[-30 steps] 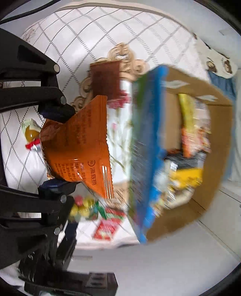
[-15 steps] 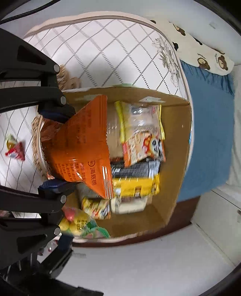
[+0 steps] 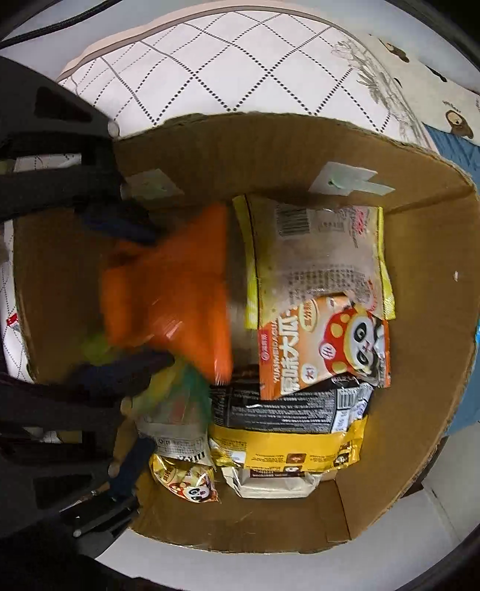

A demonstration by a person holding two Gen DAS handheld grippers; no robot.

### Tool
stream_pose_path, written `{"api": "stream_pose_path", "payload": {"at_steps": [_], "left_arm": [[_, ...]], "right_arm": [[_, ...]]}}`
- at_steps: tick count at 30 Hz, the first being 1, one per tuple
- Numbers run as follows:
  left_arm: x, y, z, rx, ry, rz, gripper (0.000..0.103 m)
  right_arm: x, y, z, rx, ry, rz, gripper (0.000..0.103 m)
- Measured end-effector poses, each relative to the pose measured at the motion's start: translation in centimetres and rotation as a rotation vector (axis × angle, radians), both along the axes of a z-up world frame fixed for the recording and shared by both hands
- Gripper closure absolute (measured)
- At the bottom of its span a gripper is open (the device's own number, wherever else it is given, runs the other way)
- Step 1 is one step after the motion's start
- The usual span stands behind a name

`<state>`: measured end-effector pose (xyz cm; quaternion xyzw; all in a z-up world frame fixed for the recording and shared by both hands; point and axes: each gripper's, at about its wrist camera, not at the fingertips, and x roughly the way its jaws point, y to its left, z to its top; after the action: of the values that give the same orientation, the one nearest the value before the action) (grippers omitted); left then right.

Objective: Organize snacks
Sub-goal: 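Carry both packets into the box and open both tools to release, then grasp the red-green stick packet with the right tool while the left grasps the red candy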

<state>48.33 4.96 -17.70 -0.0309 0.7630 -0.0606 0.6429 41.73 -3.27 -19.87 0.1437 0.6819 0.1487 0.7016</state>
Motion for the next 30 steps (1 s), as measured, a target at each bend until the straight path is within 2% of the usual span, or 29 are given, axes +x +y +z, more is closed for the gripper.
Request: {"api": "stream_pose_path", "payload": {"at_steps": [1, 7, 15, 16, 22, 30], "left_arm": [[0.0, 0.0, 0.0, -0.007, 0.000, 0.006, 0.025], [-0.7, 0.5, 0.5, 0.007, -0.028, 0.014, 0.025], [-2.5, 0.5, 2.1, 0.017, -0.097, 0.024, 0.025], [-2.7, 0.6, 2.3, 0.021, -0.144, 0.009, 0.025], [-5.1, 0.6, 4.9, 0.061, -0.274, 0.015, 0.025], [-8.5, 0.7, 8.7, 0.062, -0.432, 0.010, 0.025]], "right_arm": [[0.0, 0.1, 0.0, -0.013, -0.004, 0.006, 0.005], [-0.1, -0.2, 0.2, -0.063, -0.016, 0.009, 0.005], [-1.3, -3.4, 1.7, -0.112, -0.056, -0.040, 0.004], [-1.5, -3.8, 1.9, -0.118, -0.071, -0.049, 0.004], [-2.8, -6.1, 3.2, -0.170, -0.123, -0.095, 0.004], [-5.3, -7.5, 6.4, -0.251, -0.247, -0.133, 0.004]]}}
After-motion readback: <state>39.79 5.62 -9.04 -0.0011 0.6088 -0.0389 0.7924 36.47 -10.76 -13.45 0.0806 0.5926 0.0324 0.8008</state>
